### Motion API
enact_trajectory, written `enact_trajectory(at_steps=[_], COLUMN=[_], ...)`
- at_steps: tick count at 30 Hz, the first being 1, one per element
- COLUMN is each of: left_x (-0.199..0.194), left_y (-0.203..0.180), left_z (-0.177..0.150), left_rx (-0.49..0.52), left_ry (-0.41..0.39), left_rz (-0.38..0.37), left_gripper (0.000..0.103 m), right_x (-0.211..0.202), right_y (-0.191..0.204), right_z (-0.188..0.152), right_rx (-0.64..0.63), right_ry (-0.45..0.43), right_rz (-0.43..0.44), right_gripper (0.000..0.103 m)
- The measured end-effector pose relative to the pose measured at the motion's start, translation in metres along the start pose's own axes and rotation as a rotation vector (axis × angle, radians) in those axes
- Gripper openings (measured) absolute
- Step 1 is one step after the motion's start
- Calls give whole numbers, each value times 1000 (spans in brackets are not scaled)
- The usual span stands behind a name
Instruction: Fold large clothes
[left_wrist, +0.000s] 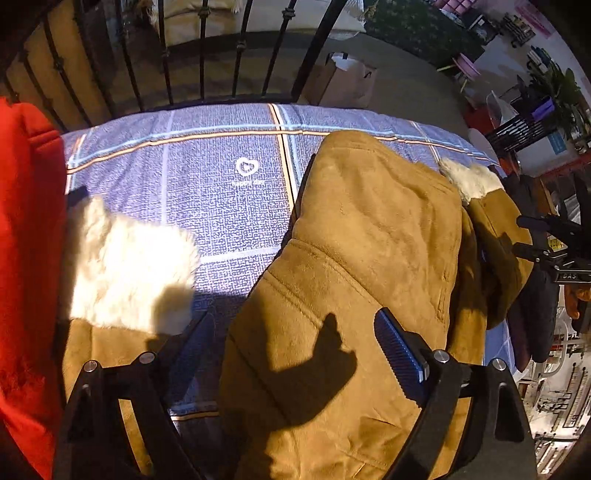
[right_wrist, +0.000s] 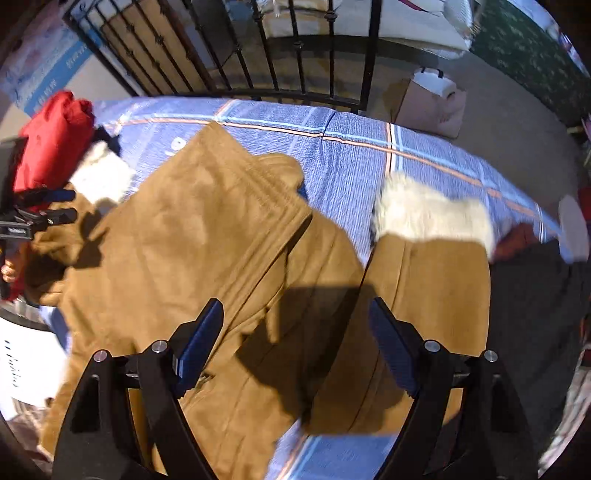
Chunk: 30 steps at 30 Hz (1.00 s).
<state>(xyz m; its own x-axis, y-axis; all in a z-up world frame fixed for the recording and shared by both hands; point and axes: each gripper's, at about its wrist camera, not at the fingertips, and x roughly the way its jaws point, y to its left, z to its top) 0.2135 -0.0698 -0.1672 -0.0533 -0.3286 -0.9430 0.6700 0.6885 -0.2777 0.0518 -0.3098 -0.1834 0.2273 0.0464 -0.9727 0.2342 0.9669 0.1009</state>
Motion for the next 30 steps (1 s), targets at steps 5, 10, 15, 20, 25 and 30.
enact_trajectory(at_steps=[5,10,15,20,25,30], left_x=[36,76,87,49,-41,-100], left_y=[7,15,1,-30,-74,-91], left_z=[11,6,-5,-27,-62,-49], left_rx=[4,-51,-23,46,118,132], left_ry=[67,154,150,70,-121,-298], left_rz=[-38,-87,-88,-42,-6,35], left_gripper=[86,91,81,27,20,20], right_x=[62,115,130,76,-28,-116], right_y=[-1,-7,-16,-23,-16,-27], right_z=[32,39,36,13,-27,-48], right_rx=[-171,-206,-121,-30,31,140], right_ry=[109,194,178,31,-179,-379], right_rz=[-67,-51,10,51,57,1], right_gripper=[80,80,55,18,17,16])
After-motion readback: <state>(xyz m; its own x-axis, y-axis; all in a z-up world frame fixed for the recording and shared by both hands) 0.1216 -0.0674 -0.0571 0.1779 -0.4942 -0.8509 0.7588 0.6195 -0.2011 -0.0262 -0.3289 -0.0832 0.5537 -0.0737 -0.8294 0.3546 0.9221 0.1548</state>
